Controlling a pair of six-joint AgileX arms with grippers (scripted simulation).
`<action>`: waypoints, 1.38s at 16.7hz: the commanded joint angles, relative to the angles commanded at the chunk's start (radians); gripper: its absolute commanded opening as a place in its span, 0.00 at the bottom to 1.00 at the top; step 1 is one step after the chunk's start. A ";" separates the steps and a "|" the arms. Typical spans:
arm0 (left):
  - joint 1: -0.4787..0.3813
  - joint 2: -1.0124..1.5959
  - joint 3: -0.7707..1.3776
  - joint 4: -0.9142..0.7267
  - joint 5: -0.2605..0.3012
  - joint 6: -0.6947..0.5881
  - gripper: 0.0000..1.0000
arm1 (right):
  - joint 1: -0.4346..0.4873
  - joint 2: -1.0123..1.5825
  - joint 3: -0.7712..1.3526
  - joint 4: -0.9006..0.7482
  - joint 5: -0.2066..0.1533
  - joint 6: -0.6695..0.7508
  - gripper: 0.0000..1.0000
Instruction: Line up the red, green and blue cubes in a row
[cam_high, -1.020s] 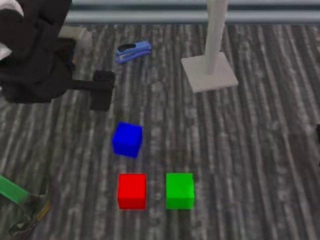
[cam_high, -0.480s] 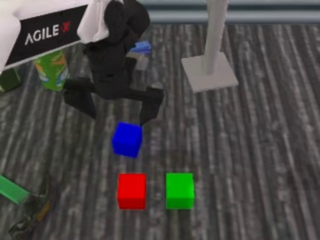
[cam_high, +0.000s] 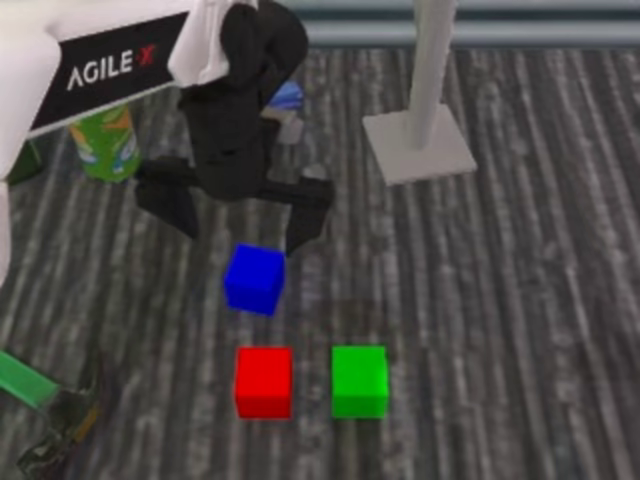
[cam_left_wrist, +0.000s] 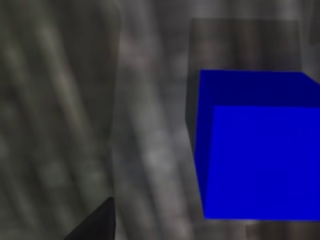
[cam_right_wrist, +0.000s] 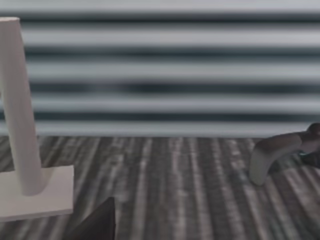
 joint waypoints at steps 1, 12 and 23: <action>-0.001 0.005 -0.010 0.014 0.000 0.001 1.00 | 0.000 0.000 0.000 0.000 0.000 0.000 1.00; -0.003 0.100 -0.162 0.262 0.001 0.002 1.00 | 0.000 0.000 0.000 0.000 0.000 0.000 1.00; -0.003 0.100 -0.162 0.262 0.001 0.002 0.25 | 0.000 0.000 0.000 0.000 0.000 0.000 1.00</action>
